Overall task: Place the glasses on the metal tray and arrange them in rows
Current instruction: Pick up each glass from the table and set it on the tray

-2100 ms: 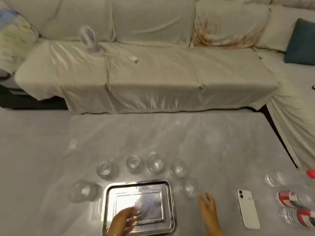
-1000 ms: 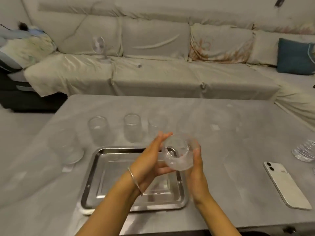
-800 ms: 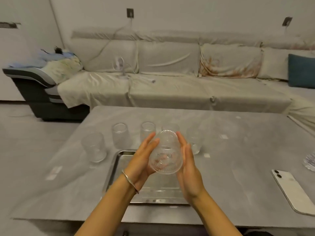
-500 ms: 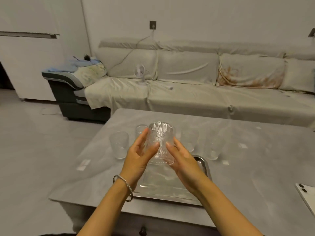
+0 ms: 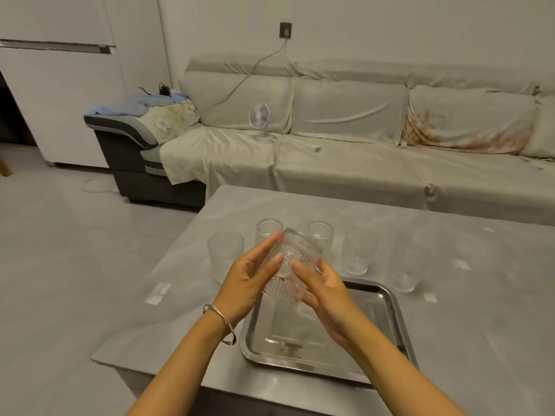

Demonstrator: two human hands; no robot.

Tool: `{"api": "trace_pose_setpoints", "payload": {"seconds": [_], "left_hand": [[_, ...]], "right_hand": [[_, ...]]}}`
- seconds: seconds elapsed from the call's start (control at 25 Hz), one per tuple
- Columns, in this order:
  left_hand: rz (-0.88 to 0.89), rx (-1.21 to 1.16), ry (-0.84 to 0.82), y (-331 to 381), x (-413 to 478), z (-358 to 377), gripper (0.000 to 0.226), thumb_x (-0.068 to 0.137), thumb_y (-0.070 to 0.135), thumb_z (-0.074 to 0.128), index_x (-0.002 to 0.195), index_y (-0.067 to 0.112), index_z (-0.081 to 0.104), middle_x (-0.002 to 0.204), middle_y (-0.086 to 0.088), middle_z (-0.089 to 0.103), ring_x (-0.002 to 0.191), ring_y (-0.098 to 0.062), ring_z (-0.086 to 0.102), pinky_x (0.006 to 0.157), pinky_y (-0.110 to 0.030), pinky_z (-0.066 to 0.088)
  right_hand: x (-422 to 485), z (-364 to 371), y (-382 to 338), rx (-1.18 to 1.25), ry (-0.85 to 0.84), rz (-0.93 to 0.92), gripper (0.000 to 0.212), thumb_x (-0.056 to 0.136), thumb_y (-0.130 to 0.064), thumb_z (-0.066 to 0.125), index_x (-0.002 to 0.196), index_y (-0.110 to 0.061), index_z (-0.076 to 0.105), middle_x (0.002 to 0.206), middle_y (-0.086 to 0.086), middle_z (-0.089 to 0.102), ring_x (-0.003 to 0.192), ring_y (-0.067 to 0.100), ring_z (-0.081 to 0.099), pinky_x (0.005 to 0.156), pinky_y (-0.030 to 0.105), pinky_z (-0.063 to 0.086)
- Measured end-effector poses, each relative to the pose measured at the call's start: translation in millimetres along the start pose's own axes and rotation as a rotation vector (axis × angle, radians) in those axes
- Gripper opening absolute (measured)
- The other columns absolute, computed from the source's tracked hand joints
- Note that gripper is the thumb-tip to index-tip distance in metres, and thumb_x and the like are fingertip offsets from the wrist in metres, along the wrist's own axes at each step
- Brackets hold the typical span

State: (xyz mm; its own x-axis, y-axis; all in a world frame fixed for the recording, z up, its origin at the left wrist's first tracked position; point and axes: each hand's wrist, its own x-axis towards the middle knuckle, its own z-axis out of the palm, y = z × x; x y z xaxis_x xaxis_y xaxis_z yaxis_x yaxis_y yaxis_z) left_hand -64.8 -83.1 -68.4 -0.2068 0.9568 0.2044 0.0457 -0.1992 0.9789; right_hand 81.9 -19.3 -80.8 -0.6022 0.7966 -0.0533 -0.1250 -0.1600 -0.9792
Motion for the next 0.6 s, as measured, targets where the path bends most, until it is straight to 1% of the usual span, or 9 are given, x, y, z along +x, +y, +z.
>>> {"api": "trace_pose_setpoints", "payload": {"seconds": [0.04, 0.08, 0.12, 0.2, 0.24, 0.32, 0.4, 0.52, 0.6], "left_hand": [[-0.006, 0.028, 0.01, -9, 4, -2, 0.048, 0.079, 0.04, 0.053, 0.126, 0.032, 0.051, 0.117, 0.024, 0.062, 0.113, 0.003, 0.056, 0.081, -0.012, 0.049], [-0.015, 0.06, 0.041, -18, 7, -7, 0.045, 0.08, 0.043, 0.049, 0.124, 0.031, 0.052, 0.12, 0.02, 0.06, 0.115, 0.0, 0.055, 0.085, -0.013, 0.048], [-0.032, 0.096, 0.095, -30, 10, -12, 0.043, 0.082, 0.044, 0.046, 0.122, 0.031, 0.053, 0.122, 0.016, 0.059, 0.118, -0.003, 0.053, 0.09, -0.013, 0.046], [-0.093, 0.178, 0.216, -58, 13, -27, 0.037, 0.088, 0.038, 0.045, 0.123, 0.029, 0.05, 0.126, 0.01, 0.054, 0.125, -0.009, 0.047, 0.096, -0.013, 0.039], [-0.128, 0.234, 0.241, -72, 13, -33, 0.037, 0.09, 0.033, 0.047, 0.126, 0.027, 0.047, 0.131, 0.008, 0.051, 0.128, -0.012, 0.044, 0.098, -0.016, 0.036], [-0.187, 0.349, 0.217, -99, 11, -37, 0.047, 0.09, 0.033, 0.049, 0.135, 0.024, 0.039, 0.141, 0.004, 0.042, 0.133, -0.015, 0.036, 0.106, -0.025, 0.031], [-0.229, 0.401, 0.183, -119, 9, -34, 0.056, 0.089, 0.037, 0.049, 0.14, 0.024, 0.032, 0.147, 0.003, 0.035, 0.136, -0.014, 0.031, 0.111, -0.032, 0.028], [-0.269, 0.365, 0.164, -132, 9, -30, 0.059, 0.089, 0.033, 0.051, 0.142, 0.021, 0.026, 0.149, -0.001, 0.034, 0.135, -0.013, 0.033, 0.112, -0.032, 0.028], [-0.279, 0.37, 0.161, -136, 9, -30, 0.06, 0.089, 0.026, 0.052, 0.142, 0.018, 0.025, 0.148, -0.003, 0.037, 0.135, -0.015, 0.035, 0.112, -0.034, 0.03]], "right_hand": [[5, -3, 6, -0.011, 0.031, -0.013, 0.065, 0.067, -0.039, 0.08, 0.125, -0.023, 0.055, 0.113, -0.001, 0.073, 0.105, 0.014, 0.068, 0.079, 0.026, 0.058], [10, -6, 12, -0.024, 0.074, -0.025, 0.067, 0.065, -0.037, 0.082, 0.125, -0.023, 0.055, 0.112, -0.002, 0.073, 0.106, 0.014, 0.068, 0.078, 0.025, 0.057], [15, -11, 19, -0.043, 0.121, -0.041, 0.071, 0.062, -0.037, 0.084, 0.125, -0.024, 0.054, 0.114, -0.003, 0.072, 0.108, 0.014, 0.067, 0.081, 0.026, 0.056], [25, -20, 30, -0.121, 0.192, -0.083, 0.082, 0.056, -0.042, 0.087, 0.128, -0.031, 0.049, 0.119, -0.008, 0.066, 0.11, 0.008, 0.064, 0.089, 0.027, 0.053], [29, -24, 34, -0.176, 0.212, -0.102, 0.085, 0.053, -0.046, 0.086, 0.128, -0.035, 0.047, 0.121, -0.011, 0.064, 0.108, 0.004, 0.064, 0.088, 0.025, 0.053], [37, -29, 43, -0.263, 0.238, -0.132, 0.084, 0.05, -0.049, 0.084, 0.124, -0.039, 0.045, 0.12, -0.012, 0.063, 0.103, -0.001, 0.064, 0.08, 0.018, 0.054], [46, -33, 53, -0.31, 0.247, -0.149, 0.083, 0.049, -0.05, 0.084, 0.121, -0.04, 0.045, 0.118, -0.013, 0.062, 0.1, -0.004, 0.064, 0.075, 0.012, 0.053], [55, -35, 64, -0.374, 0.238, -0.161, 0.078, 0.05, -0.046, 0.085, 0.117, -0.043, 0.044, 0.112, -0.02, 0.061, 0.097, -0.012, 0.061, 0.073, 0.005, 0.049], [59, -35, 70, -0.384, 0.223, -0.15, 0.076, 0.052, -0.042, 0.085, 0.116, -0.044, 0.044, 0.111, -0.021, 0.061, 0.098, -0.013, 0.06, 0.073, 0.003, 0.048]]}}
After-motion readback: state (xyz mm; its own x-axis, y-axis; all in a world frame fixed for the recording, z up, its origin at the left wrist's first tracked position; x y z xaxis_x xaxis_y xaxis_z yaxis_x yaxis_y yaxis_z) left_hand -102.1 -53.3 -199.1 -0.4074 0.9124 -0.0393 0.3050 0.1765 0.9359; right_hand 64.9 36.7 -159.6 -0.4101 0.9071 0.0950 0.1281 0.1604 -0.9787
